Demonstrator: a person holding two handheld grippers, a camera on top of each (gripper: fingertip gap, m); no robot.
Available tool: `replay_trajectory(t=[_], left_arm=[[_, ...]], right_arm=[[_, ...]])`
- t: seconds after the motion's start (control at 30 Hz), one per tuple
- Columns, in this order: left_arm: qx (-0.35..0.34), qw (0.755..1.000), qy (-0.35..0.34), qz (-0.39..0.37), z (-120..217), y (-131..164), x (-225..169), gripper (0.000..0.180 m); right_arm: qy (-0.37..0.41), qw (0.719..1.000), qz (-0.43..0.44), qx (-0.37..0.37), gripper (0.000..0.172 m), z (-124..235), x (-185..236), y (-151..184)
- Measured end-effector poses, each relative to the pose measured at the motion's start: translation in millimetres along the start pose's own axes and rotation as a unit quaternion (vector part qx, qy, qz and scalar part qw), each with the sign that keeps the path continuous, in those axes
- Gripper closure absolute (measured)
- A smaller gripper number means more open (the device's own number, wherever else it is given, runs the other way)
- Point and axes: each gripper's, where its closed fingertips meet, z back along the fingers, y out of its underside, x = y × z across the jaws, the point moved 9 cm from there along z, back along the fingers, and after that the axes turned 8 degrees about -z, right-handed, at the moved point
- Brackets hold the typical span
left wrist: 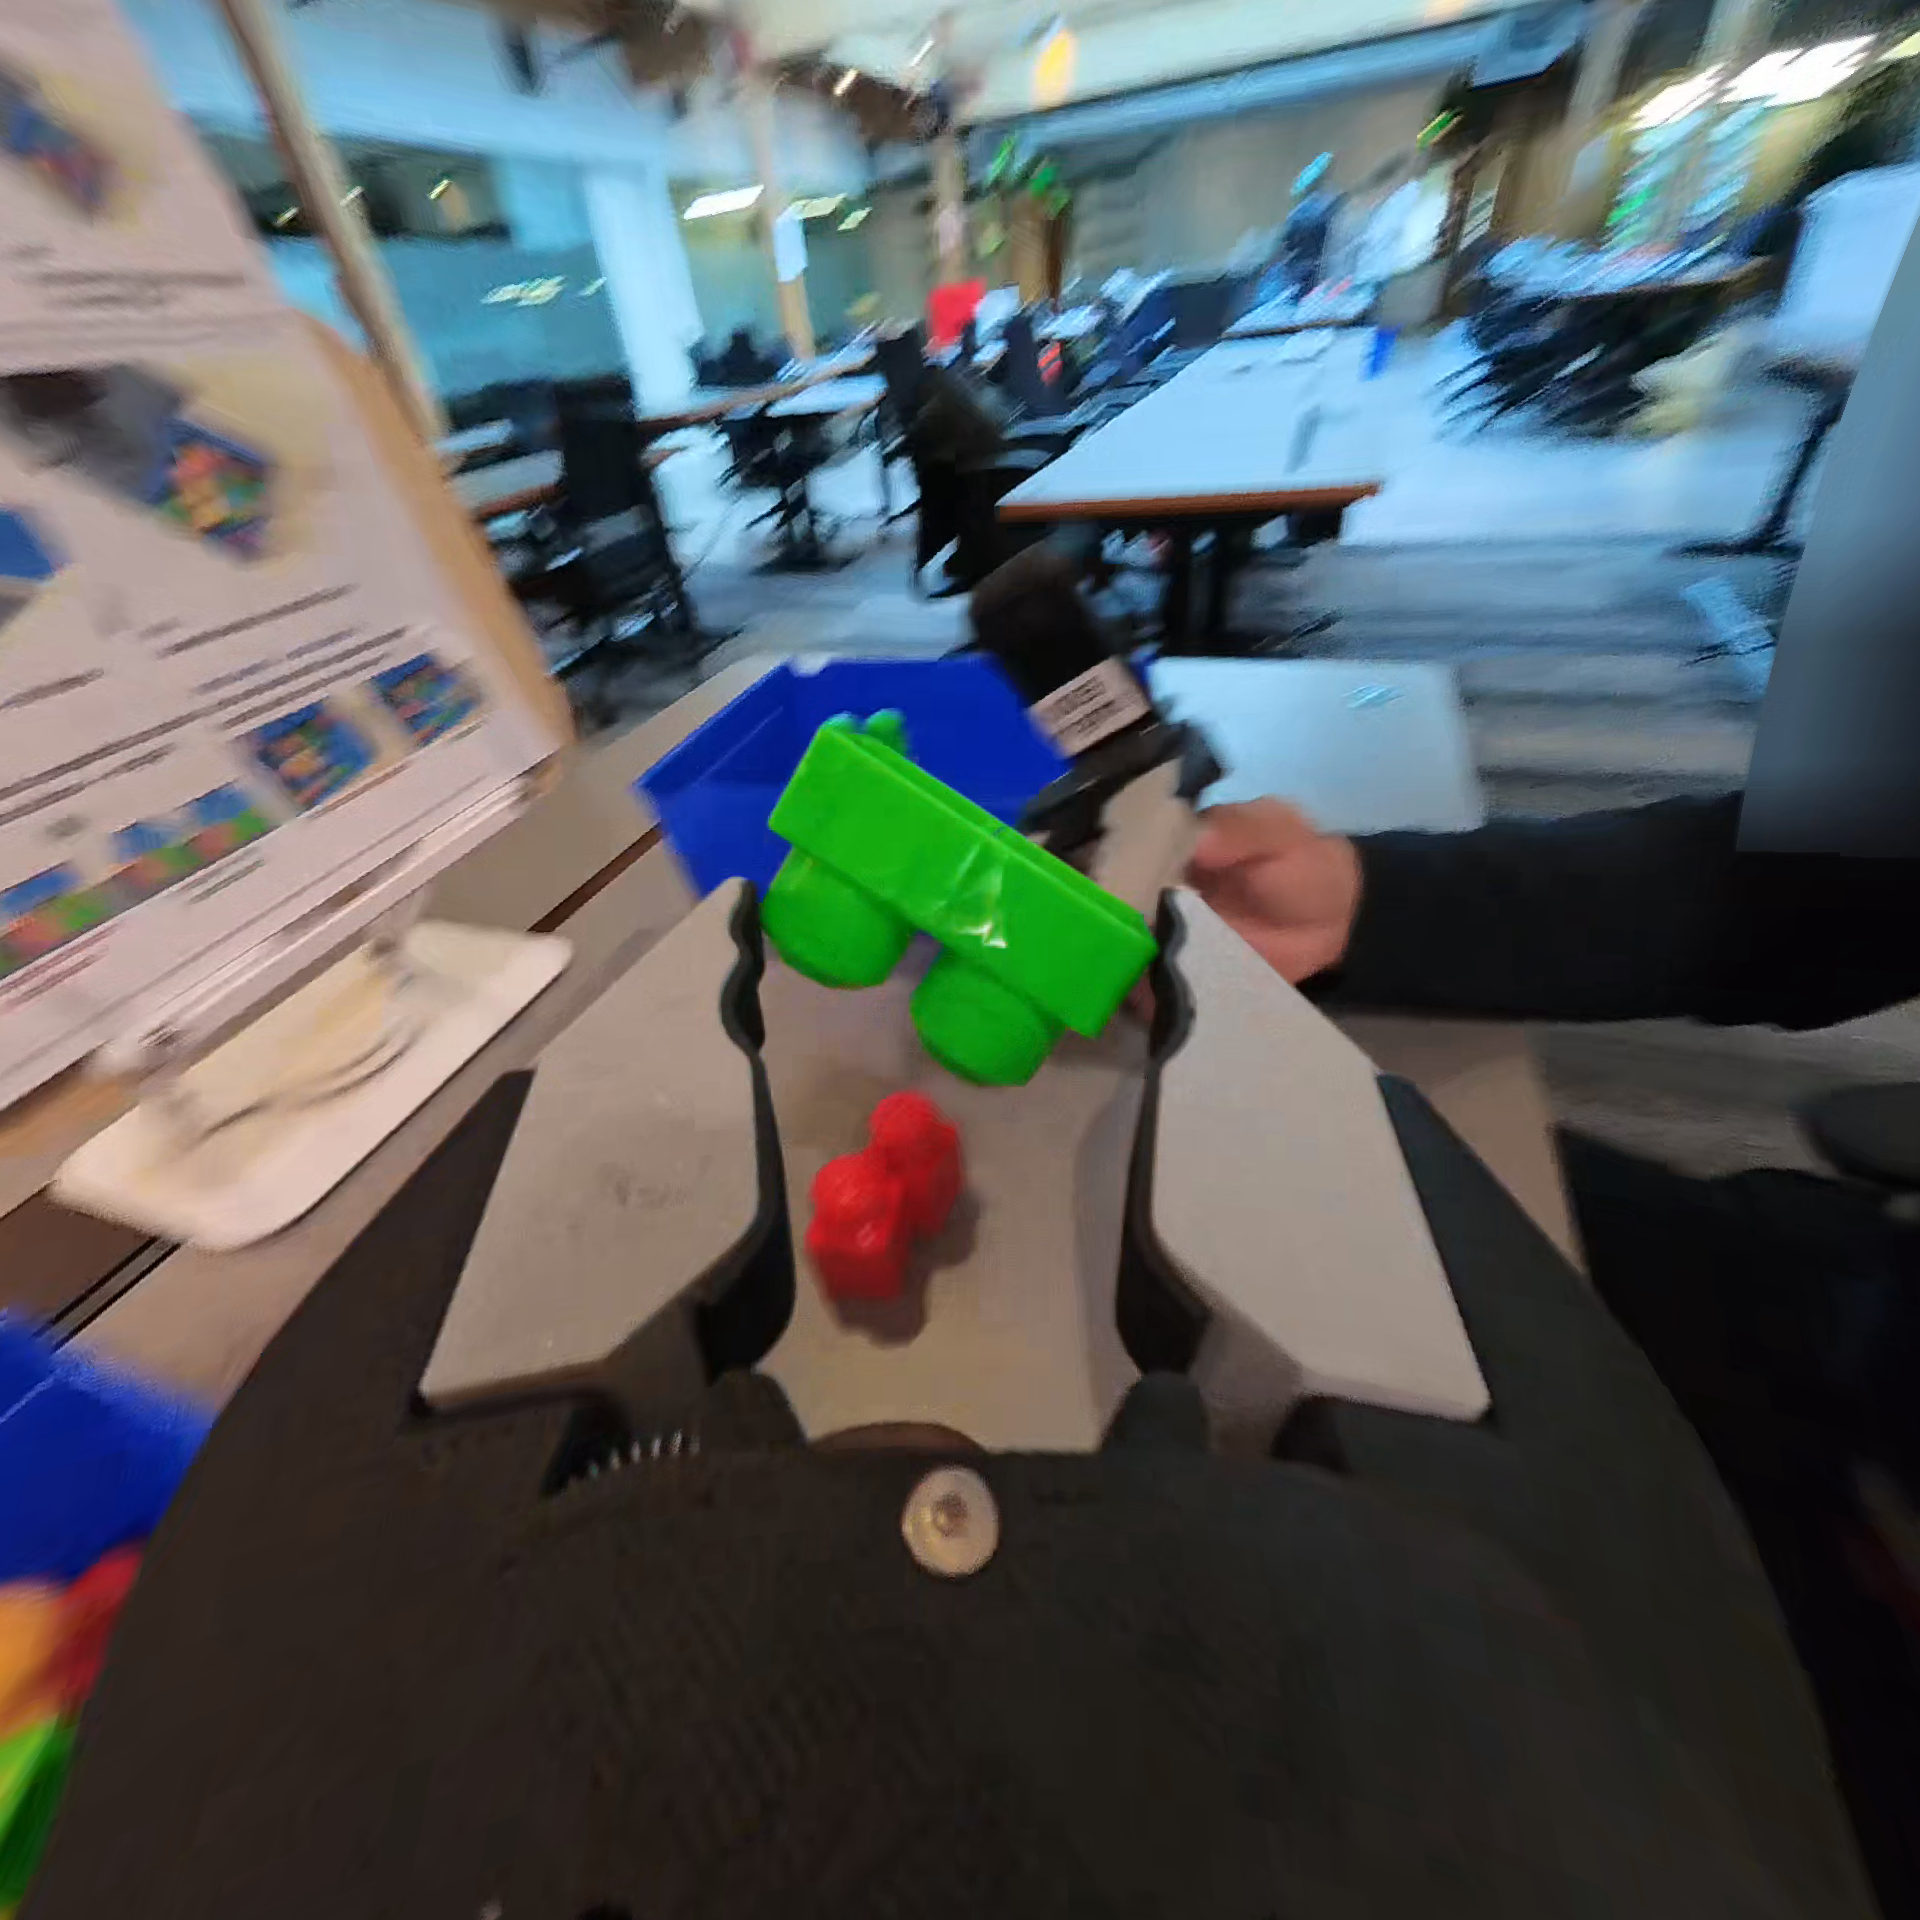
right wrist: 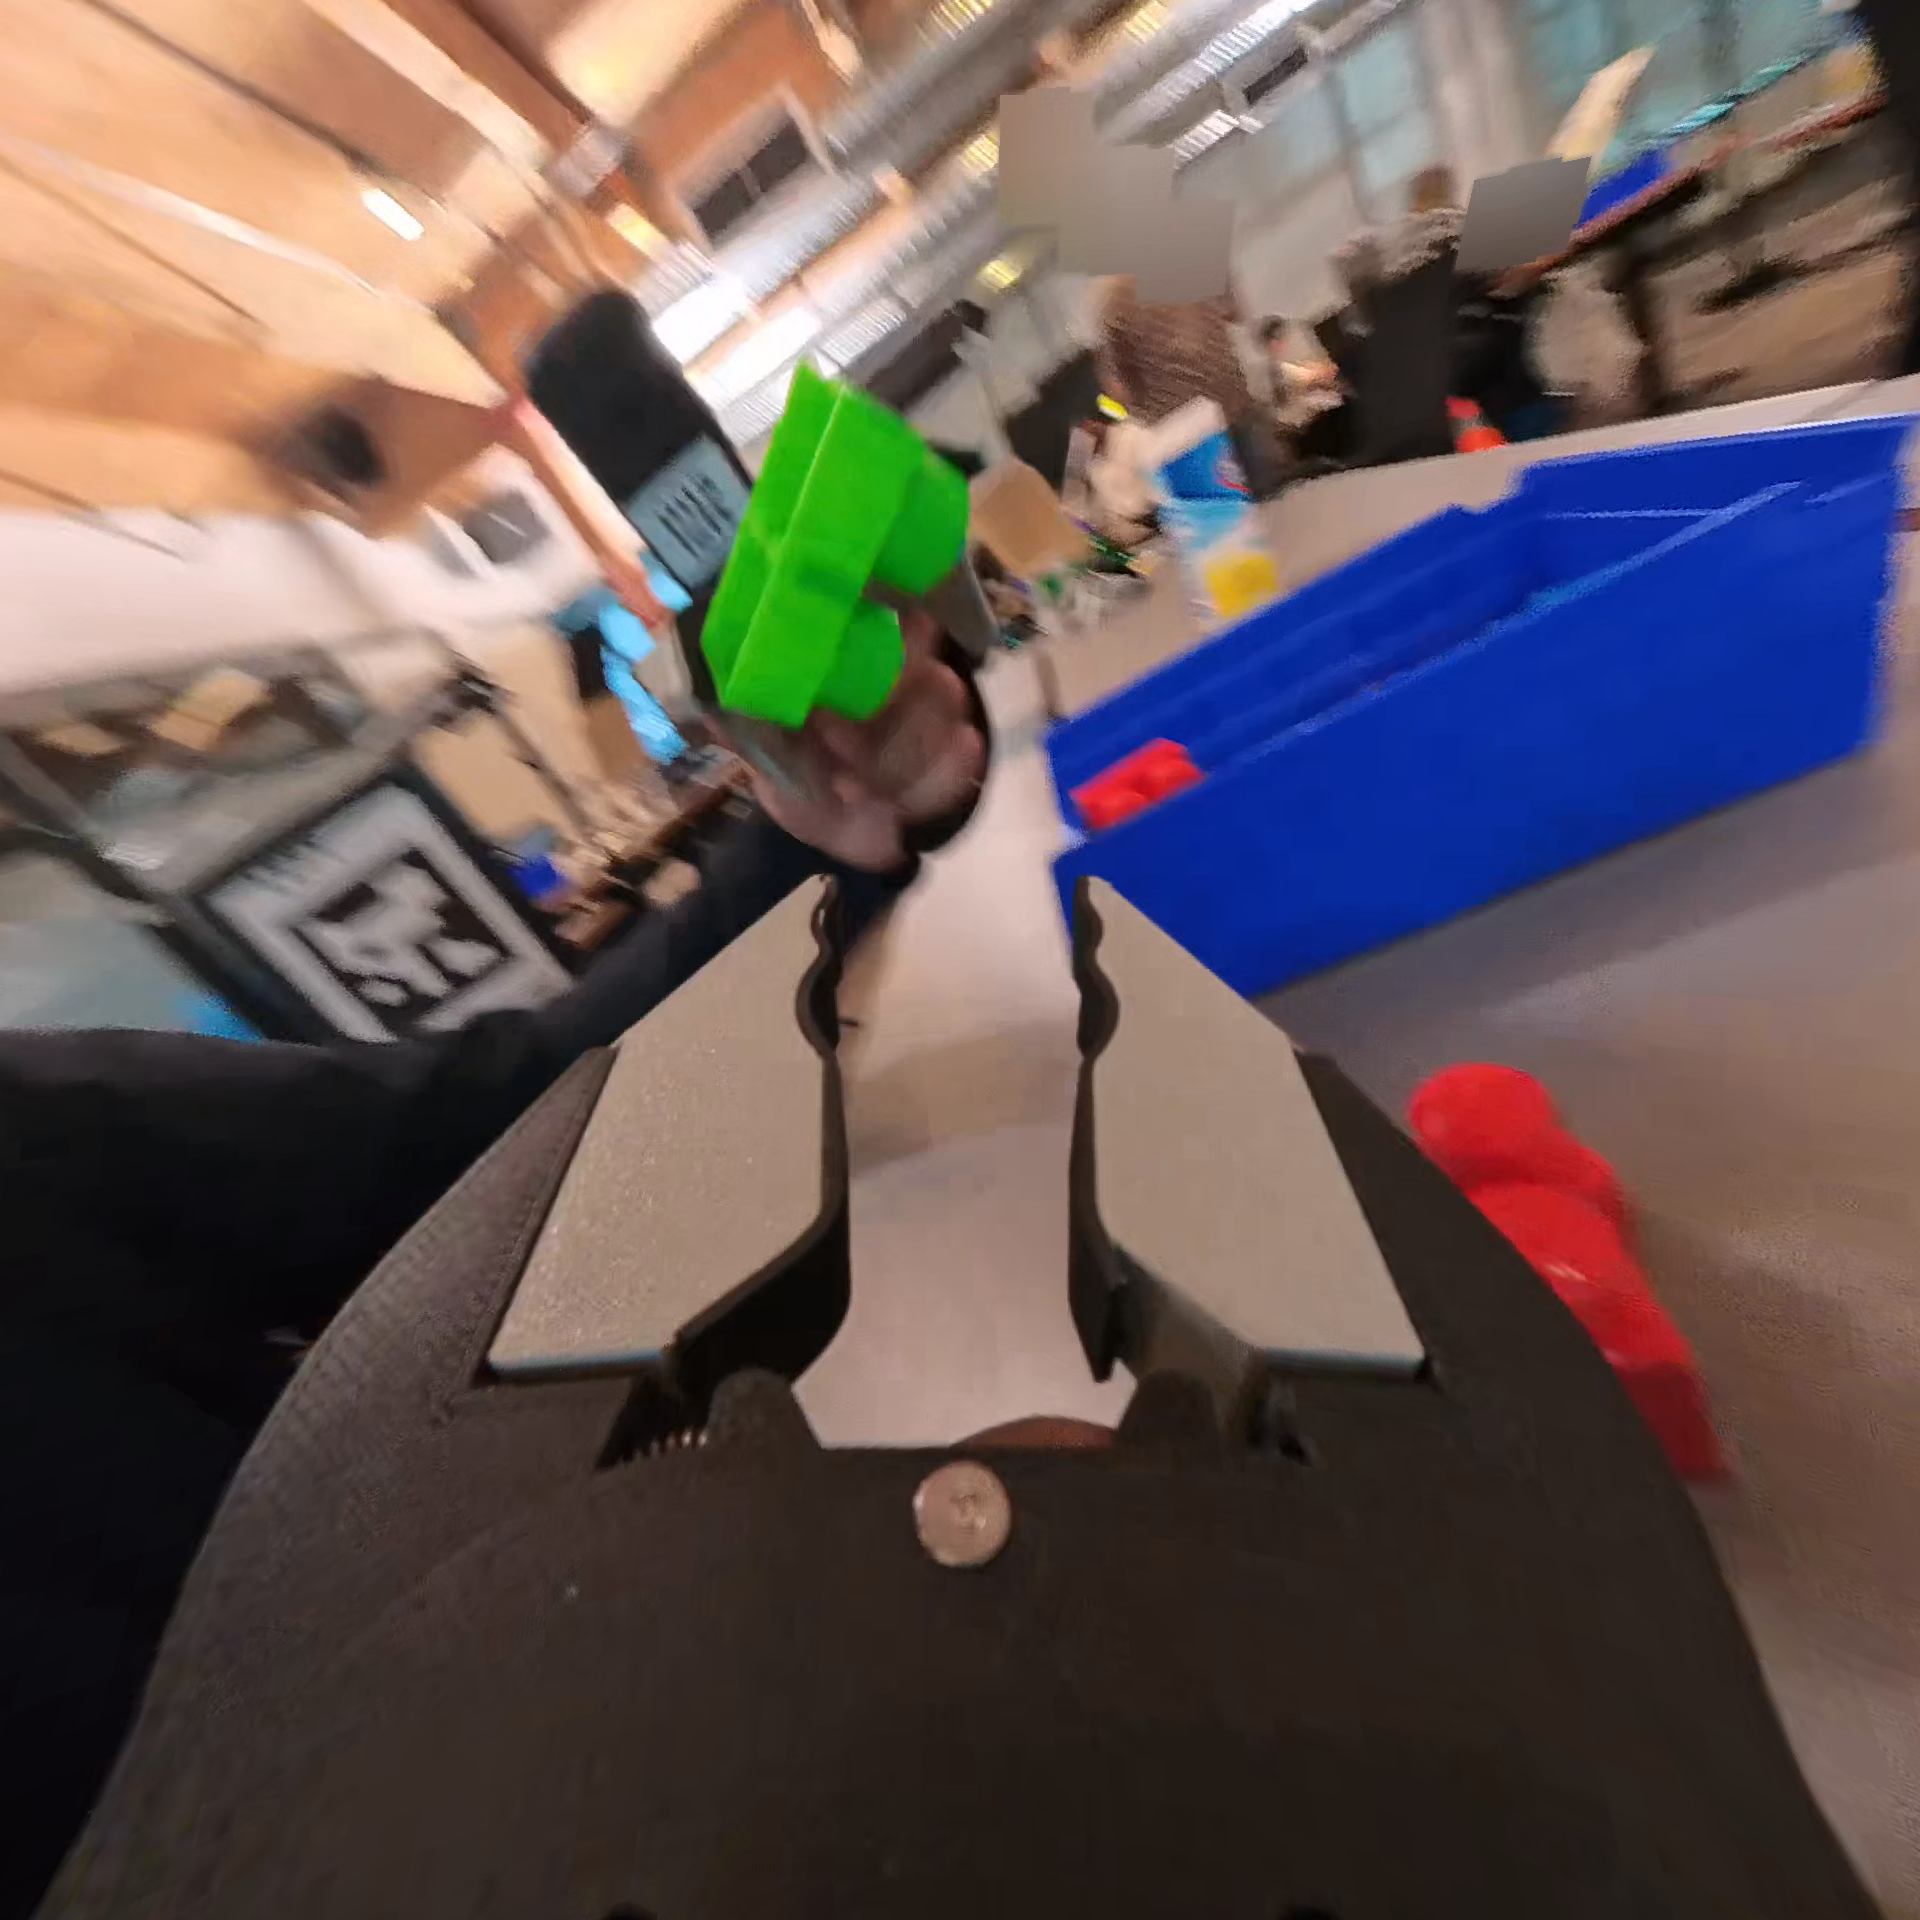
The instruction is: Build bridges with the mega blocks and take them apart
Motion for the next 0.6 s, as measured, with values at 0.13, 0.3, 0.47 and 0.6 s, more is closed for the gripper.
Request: replay_trajectory(t=[0.13, 0.3, 0.47, 0.6], left_arm=[[-0.078, 0.993, 0.087, 0.020, -21.6, -2.3, -20.3, 0.107], [-0.109, 0.984, 0.143, 0.007, -43.3, 4.2, -35.5, 0.106], [-0.140, 0.974, 0.173, 0.026, -53.0, 9.5, -39.1, 0.106], [-0.153, 0.972, 0.177, 0.036, -59.0, 13.7, -39.1, 0.106]], right_arm=[[-0.115, 0.991, -0.066, -0.021, 0.140, 1.4, 4.5, -1.4], [-0.222, 0.971, -0.089, -0.020, 0.133, -4.7, 19.7, 0.3], [-0.290, 0.950, -0.111, -0.036, 0.132, -5.8, 25.9, -0.5], [-0.312, 0.940, -0.129, -0.045, 0.128, -8.6, 25.9, 1.6]])
